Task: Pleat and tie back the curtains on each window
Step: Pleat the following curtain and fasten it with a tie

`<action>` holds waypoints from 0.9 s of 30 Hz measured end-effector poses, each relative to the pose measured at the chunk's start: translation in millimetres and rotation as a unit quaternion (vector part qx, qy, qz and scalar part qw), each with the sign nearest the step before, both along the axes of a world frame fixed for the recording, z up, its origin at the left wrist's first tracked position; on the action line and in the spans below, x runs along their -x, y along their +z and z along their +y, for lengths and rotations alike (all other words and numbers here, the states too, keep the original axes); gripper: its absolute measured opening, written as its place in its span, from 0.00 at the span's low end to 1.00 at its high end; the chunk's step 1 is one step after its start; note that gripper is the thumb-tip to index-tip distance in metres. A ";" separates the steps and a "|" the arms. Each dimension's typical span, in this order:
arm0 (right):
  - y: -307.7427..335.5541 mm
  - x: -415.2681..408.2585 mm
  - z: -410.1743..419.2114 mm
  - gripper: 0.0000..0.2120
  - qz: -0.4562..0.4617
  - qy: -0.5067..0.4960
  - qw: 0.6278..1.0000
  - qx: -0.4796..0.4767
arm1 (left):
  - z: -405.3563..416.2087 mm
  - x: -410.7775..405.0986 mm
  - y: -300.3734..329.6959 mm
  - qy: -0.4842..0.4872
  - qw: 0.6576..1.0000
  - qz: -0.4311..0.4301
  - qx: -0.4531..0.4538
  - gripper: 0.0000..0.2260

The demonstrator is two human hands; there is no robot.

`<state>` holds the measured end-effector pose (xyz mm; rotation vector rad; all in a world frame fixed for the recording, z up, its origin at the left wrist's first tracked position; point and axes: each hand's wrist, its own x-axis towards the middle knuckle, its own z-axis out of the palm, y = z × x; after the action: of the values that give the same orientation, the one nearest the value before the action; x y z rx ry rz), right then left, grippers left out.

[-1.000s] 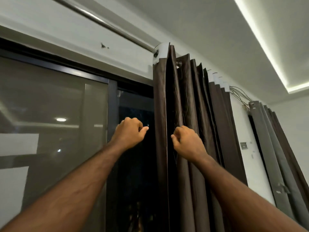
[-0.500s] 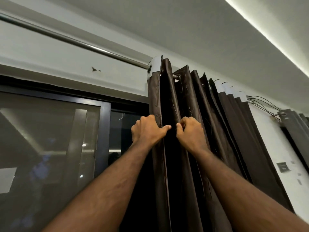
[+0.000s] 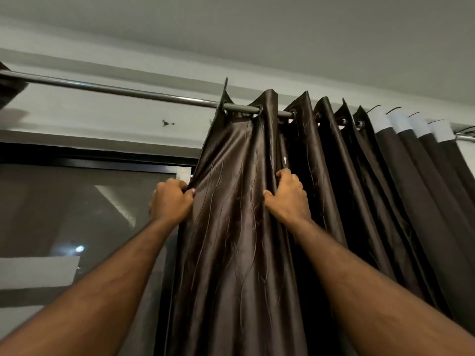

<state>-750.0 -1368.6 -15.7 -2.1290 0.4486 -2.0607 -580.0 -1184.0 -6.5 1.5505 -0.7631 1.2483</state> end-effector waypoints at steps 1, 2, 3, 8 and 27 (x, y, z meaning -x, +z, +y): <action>2.5 -1.7 1.9 0.30 -0.016 0.007 1.000 -0.007 | 1.7 -0.9 1.0 -0.007 1.000 -0.008 -0.006 0.10; 5.9 -2.4 3.0 0.30 -0.035 0.015 0.999 -0.018 | 2.2 0.3 2.3 -0.015 1.000 -0.010 -0.009 0.10; 8.7 -2.4 4.5 0.30 -0.056 0.032 0.997 -0.031 | 2.7 3.1 3.9 -0.020 1.000 -0.016 -0.010 0.10; 18.3 0.7 14.7 0.18 -0.090 0.061 0.993 -0.043 | 1.8 22.1 10.9 -0.048 0.998 -0.035 0.008 0.06; 37.5 -85.7 93.9 0.16 0.066 0.321 0.945 -0.025 | -2.5 5.6 19.3 -0.182 0.980 -0.077 -0.012 0.17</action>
<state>-664.4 -1274.6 21.8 -2.0233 -0.1713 -1.5276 -585.6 -1186.5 12.8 1.2708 -1.1105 1.0941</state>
